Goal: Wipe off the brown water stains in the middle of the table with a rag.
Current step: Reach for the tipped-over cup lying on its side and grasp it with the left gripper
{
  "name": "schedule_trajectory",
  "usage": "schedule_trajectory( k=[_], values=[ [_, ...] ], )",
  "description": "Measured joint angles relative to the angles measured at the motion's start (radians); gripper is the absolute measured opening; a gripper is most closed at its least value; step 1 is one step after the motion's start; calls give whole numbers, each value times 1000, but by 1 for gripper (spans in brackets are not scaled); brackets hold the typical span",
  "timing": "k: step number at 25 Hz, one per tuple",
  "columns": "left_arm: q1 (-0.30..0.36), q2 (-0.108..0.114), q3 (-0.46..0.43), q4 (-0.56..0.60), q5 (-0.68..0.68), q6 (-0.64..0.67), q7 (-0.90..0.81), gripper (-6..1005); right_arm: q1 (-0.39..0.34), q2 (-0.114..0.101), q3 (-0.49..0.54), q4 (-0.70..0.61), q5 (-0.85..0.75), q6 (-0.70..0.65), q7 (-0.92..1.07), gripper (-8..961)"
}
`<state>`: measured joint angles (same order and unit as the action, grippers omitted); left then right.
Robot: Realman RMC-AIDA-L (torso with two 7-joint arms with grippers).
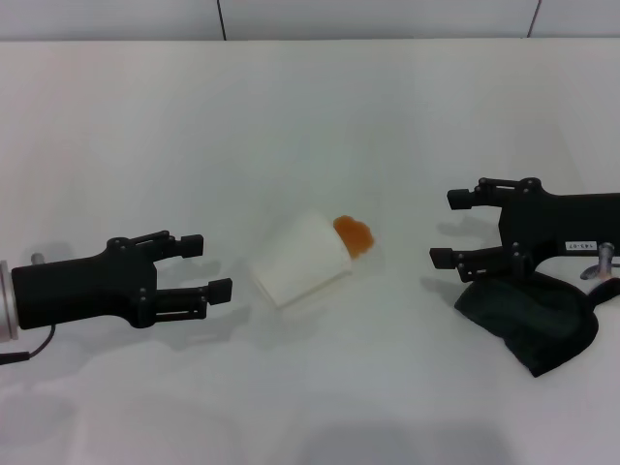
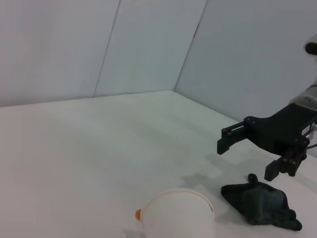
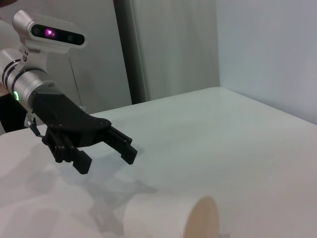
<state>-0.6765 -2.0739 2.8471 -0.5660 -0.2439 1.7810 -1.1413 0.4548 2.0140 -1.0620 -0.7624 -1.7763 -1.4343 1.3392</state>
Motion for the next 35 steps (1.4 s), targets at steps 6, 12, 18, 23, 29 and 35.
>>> schedule_trajectory(
  k=[6,12,18,23,29,35],
  values=[
    [0,0,0,0,0,0,0,874,1,0,-1,0,0,0,-3,870],
    [0,0,0,0,0,-1,0,875,1,0,-1,0,0,0,-2,870],
    [0,0,0,0,0,0,0,875,1,0,-1,0,0,0,-1,870],
    [-3,0,0,-5,-1,7,-10,874,1,0,-1,0,0,0,0,870],
    [-66,21,0,-99,1,33,-201,874,1,0,-6,-3,0,-1,0,870],
    [-205,58,2,-193,120,78,-271,875,2,0,-13,-4,0,-1,0,870]
  ],
)
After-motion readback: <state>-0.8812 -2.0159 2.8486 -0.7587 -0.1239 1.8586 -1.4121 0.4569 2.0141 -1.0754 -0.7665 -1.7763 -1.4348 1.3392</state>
